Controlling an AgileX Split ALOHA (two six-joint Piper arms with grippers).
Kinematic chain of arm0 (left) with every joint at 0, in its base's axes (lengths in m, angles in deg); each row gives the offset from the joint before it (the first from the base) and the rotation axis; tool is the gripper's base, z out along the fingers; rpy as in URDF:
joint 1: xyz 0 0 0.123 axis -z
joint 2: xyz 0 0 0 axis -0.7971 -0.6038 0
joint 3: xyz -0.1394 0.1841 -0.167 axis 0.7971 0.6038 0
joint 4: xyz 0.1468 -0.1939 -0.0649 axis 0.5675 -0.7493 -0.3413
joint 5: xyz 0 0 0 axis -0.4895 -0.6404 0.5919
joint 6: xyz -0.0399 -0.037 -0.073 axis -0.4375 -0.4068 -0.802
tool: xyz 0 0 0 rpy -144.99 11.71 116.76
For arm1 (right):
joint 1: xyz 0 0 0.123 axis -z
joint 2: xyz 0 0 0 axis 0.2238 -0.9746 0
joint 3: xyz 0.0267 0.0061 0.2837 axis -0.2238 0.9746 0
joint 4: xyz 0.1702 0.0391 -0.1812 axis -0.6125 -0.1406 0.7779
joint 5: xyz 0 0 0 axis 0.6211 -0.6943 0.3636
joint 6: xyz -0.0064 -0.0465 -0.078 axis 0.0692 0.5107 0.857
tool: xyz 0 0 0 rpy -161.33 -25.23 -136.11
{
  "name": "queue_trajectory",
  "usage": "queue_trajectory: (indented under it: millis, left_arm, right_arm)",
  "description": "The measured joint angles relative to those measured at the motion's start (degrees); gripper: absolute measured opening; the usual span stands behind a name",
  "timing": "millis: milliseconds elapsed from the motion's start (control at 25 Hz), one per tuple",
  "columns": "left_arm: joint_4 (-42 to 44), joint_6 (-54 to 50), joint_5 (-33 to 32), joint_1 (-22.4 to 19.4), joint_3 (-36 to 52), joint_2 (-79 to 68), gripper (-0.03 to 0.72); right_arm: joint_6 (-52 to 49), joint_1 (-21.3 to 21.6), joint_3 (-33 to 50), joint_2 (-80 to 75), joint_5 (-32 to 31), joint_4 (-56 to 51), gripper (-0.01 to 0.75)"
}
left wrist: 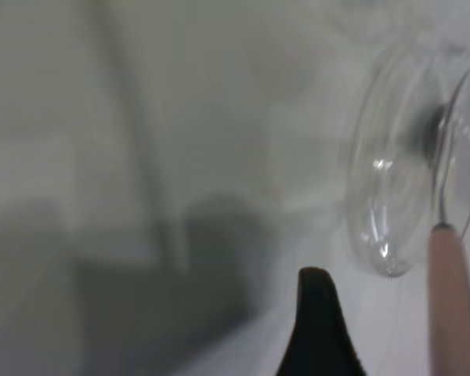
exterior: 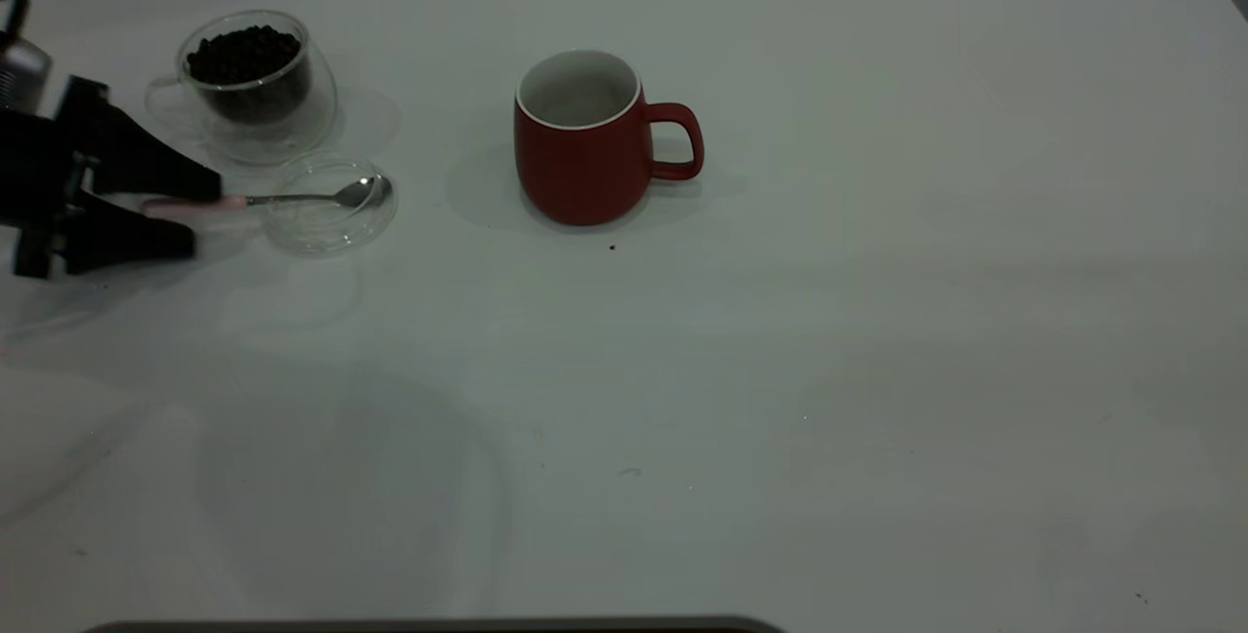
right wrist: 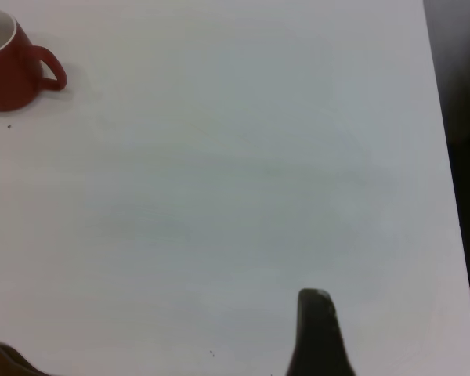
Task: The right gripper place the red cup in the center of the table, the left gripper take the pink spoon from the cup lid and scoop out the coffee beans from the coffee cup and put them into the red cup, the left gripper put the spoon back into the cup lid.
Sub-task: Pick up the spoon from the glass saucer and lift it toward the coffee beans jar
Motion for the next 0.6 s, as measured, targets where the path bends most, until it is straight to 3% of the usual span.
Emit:
queue_trajectory:
  millis: [360, 600]
  left_arm:
    - [-2.7, 0.4, -0.3, 0.6, 0.0, -0.6, 0.585]
    - [-2.8, 0.5, -0.3, 0.6, 0.0, -0.6, 0.502]
  right_arm:
    - [0.0, 0.0, 0.0, 0.0, 0.0, 0.0, 0.558]
    - [0.0, 0.0, 0.0, 0.0, -0.1, 0.0, 0.558]
